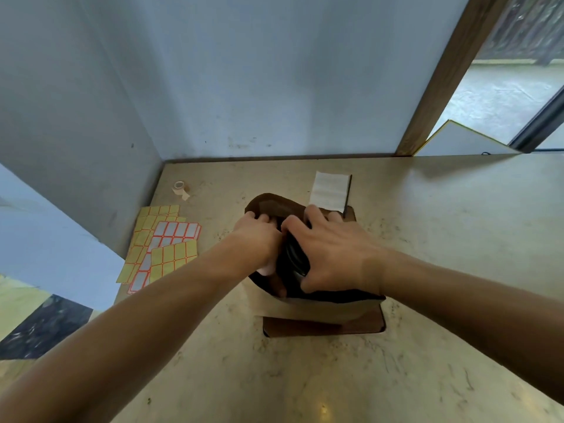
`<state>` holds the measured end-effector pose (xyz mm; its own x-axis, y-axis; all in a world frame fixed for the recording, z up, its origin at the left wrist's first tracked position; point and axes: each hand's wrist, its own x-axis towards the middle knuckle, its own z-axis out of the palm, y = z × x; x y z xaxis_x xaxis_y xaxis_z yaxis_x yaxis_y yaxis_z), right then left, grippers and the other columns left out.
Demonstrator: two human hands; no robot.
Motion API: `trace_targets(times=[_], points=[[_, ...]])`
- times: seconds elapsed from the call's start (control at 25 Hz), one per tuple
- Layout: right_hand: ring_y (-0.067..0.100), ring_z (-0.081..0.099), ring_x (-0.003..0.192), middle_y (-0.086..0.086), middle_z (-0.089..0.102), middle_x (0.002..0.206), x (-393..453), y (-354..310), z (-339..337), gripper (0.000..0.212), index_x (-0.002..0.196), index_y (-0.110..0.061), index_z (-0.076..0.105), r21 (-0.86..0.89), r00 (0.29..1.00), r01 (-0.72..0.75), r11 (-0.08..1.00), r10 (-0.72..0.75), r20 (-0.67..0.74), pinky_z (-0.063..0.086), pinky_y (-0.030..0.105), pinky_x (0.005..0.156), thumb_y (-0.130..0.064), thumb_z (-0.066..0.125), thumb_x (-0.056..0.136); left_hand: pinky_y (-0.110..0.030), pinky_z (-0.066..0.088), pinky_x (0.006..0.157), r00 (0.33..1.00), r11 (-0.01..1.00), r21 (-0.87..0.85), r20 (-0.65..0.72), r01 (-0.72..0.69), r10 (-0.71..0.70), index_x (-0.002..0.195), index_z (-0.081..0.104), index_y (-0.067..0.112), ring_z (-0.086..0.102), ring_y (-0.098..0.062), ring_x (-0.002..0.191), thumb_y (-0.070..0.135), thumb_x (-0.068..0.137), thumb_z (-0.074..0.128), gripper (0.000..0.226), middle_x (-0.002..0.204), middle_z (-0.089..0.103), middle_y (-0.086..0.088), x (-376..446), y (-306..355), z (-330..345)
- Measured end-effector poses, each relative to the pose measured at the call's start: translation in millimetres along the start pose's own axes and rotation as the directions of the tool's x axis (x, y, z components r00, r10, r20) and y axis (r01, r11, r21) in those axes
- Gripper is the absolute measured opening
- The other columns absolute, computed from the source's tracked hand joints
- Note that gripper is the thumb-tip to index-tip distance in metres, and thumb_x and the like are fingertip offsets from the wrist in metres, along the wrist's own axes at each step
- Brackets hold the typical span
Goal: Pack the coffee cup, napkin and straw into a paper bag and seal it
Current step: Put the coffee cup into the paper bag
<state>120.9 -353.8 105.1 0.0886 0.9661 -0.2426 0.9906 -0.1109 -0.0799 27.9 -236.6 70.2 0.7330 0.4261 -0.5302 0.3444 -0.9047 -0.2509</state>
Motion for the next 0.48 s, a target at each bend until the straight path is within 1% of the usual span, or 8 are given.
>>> trace_targets(times=[0.08, 0.16, 0.24, 0.32, 0.4, 0.48], points=[[0.030, 0.050, 0.091, 0.007, 0.041, 0.117, 10.2, 1.2, 18.0, 0.087, 0.129, -0.030, 0.025, -0.041, 0.998, -0.031, 0.999, 0.034, 0.054, 0.041, 0.034, 0.060, -0.058, 0.072, 0.062, -0.044, 0.017, 0.116, 1.000, 1.000, 0.026, -0.010, 0.009, -0.008, 0.148, 0.028, 0.019, 0.028, -0.029, 0.138, 0.079, 0.061, 0.066, 0.113, 0.151, 0.035, -0.008, -2.1, -0.4, 1.1], [0.028, 0.050, 0.079, 0.009, 0.047, 0.115, 19.0, 6.1, 35.2, 0.087, 0.130, -0.028, 0.025, -0.116, 0.995, -0.040, 0.992, 0.050, 0.086, 0.036, 0.033, 0.057, -0.061, 0.070, 0.063, -0.046, 0.009, 0.118, 0.999, 0.999, 0.036, -0.033, -0.001, 0.002, 0.149, 0.025, 0.021, 0.024, -0.029, 0.141, 0.082, 0.058, 0.064, 0.117, 0.153, 0.033, -0.007, -4.9, -0.8, 0.5], [0.022, 0.043, 0.065, 0.011, 0.050, 0.116, 29.5, 12.5, 49.7, 0.091, 0.134, -0.025, 0.025, -0.204, 0.991, -0.018, 0.979, 0.045, 0.129, 0.034, 0.030, 0.050, -0.063, 0.068, 0.064, -0.048, 0.002, 0.119, 0.999, 0.999, 0.052, -0.051, -0.006, 0.008, 0.151, 0.021, 0.021, 0.020, -0.029, 0.143, 0.084, 0.057, 0.061, 0.120, 0.155, 0.030, -0.007, -9.3, -1.1, -0.4], [0.018, 0.036, 0.060, 0.012, 0.049, 0.121, 42.8, 18.1, 60.9, 0.095, 0.139, -0.022, 0.025, -0.272, 0.979, 0.017, 0.962, 0.039, 0.198, 0.031, 0.028, 0.046, -0.064, 0.067, 0.065, -0.049, -0.003, 0.119, 0.998, 0.998, 0.063, -0.064, -0.011, 0.015, 0.151, 0.019, 0.021, 0.017, -0.029, 0.144, 0.085, 0.058, 0.060, 0.120, 0.157, 0.027, -0.008, -12.7, -0.8, 1.1], [0.017, 0.033, 0.060, 0.013, 0.047, 0.128, 55.3, 20.9, 72.2, 0.097, 0.144, -0.022, 0.022, -0.295, 0.968, 0.050, 0.954, 0.026, 0.250, 0.032, 0.028, 0.048, -0.064, 0.065, 0.068, -0.049, -0.006, 0.118, 0.996, 0.997, 0.070, -0.084, -0.012, 0.018, 0.152, 0.018, 0.021, 0.013, -0.028, 0.146, 0.086, 0.059, 0.058, 0.120, 0.158, 0.023, -0.008, -14.8, -1.1, 4.2], [0.017, 0.032, 0.058, 0.013, 0.045, 0.133, 64.8, 18.8, 83.7, 0.094, 0.146, -0.023, 0.020, -0.295, 0.963, 0.094, 0.951, -0.011, 0.269, 0.034, 0.030, 0.052, -0.065, 0.061, 0.072, -0.049, -0.008, 0.117, 0.994, 0.998, 0.062, -0.106, -0.010, 0.016, 0.152, 0.017, 0.021, 0.010, -0.028, 0.146, 0.087, 0.059, 0.056, 0.121, 0.159, 0.022, -0.008, -16.5, -2.7, 8.0]])
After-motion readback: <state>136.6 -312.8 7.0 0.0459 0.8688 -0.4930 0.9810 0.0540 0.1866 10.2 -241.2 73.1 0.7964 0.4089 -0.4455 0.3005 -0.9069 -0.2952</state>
